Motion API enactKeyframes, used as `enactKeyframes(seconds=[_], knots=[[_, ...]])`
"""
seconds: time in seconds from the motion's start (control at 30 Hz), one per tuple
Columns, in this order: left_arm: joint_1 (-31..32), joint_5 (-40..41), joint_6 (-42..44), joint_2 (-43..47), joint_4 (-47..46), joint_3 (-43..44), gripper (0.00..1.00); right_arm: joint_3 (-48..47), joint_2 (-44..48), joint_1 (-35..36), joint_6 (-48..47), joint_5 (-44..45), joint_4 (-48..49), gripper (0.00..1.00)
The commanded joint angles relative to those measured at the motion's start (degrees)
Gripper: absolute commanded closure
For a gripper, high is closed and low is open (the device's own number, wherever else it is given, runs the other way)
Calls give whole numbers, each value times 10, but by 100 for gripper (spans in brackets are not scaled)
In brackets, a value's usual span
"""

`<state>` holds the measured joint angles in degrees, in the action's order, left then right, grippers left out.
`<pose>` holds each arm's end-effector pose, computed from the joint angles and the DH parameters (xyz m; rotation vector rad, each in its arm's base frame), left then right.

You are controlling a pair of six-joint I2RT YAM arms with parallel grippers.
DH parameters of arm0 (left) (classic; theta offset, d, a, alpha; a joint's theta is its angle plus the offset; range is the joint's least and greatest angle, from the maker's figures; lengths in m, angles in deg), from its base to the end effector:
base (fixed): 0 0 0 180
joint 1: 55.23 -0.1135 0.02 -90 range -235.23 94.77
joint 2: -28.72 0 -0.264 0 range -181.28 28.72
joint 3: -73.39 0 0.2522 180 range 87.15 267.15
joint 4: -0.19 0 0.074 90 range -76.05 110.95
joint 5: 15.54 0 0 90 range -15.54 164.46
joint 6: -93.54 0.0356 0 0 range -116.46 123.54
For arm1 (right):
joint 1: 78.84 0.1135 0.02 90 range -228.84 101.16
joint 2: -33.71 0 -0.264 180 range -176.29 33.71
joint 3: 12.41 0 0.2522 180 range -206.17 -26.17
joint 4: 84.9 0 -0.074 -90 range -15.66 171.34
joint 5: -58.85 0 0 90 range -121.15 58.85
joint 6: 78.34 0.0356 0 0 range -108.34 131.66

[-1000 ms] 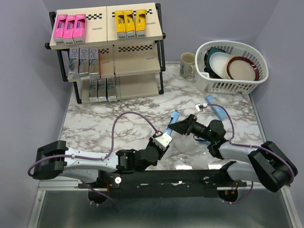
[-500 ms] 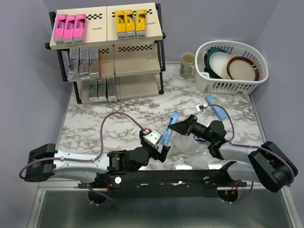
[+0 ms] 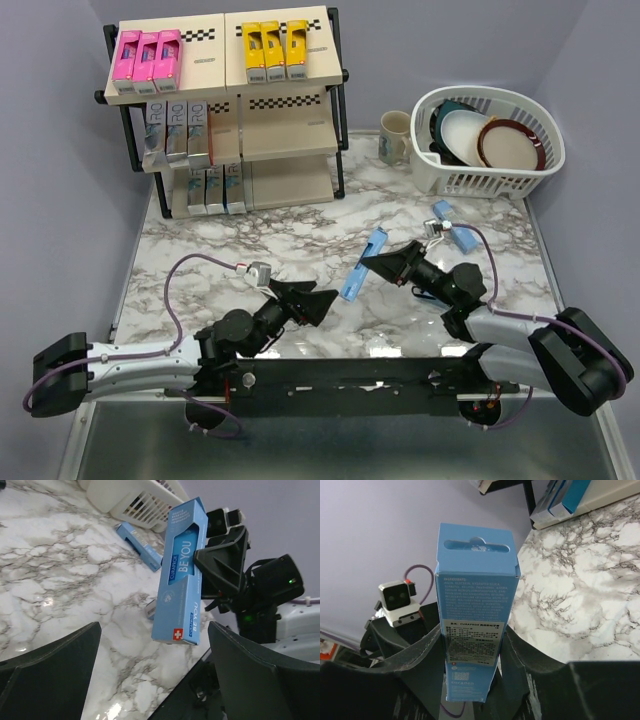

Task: Place and organize the toothpastes onto the shelf
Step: Pick up the toothpaste from the center of the board.

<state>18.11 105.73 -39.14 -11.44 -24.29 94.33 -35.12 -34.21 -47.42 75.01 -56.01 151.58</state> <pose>0.0637 -0.1483 0.2103 -0.0488 1.6192 -1.2103 0.1652 0.1184 0.1999 0.0261 1.6142 1.6313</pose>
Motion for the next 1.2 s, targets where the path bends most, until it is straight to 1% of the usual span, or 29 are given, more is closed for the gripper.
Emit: enactKeyframes(seconds=[0.0,0.07,0.13,0.27,0.33,0.47,0.6,0.67,0.73,0.8,0.97,1.07,1.17], knots=[[-40,-70,-116,-45,-158,-20,1,10,21,0,27,29,54,57],[-50,-98,-137,-74,-207,-20,1,12,27,0,31,30,51,57],[-58,-120,-152,-119,-236,-14,1,13,32,0,34,32,53,57],[-60,-145,-175,-190,-327,-8,1,14,45,0,34,32,46,57],[-62,-159,-181,-232,-357,0,2,17,50,0,34,32,43,57],[-62,-183,-193,-297,-468,6,7,20,54,0,33,34,39,57],[-61,-191,-196,-358,-539,10,16,24,56,0,33,34,40,57],[-62,-191,-197,-373,-564,14,19,27,56,0,32,36,39,57],[-61,-179,-196,-388,-579,13,21,29,58,0,32,36,40,57],[-62,-167,-189,-385,-581,12,23,31,61,0,30,35,39,57],[-61,-148,-161,-368,-578,13,22,31,68,0,22,37,24,57],[-62,-156,-159,-367,-570,22,26,32,64,0,22,36,24,57],[-60,-159,-165,-374,-582,28,33,32,58,0,24,34,30,57]])
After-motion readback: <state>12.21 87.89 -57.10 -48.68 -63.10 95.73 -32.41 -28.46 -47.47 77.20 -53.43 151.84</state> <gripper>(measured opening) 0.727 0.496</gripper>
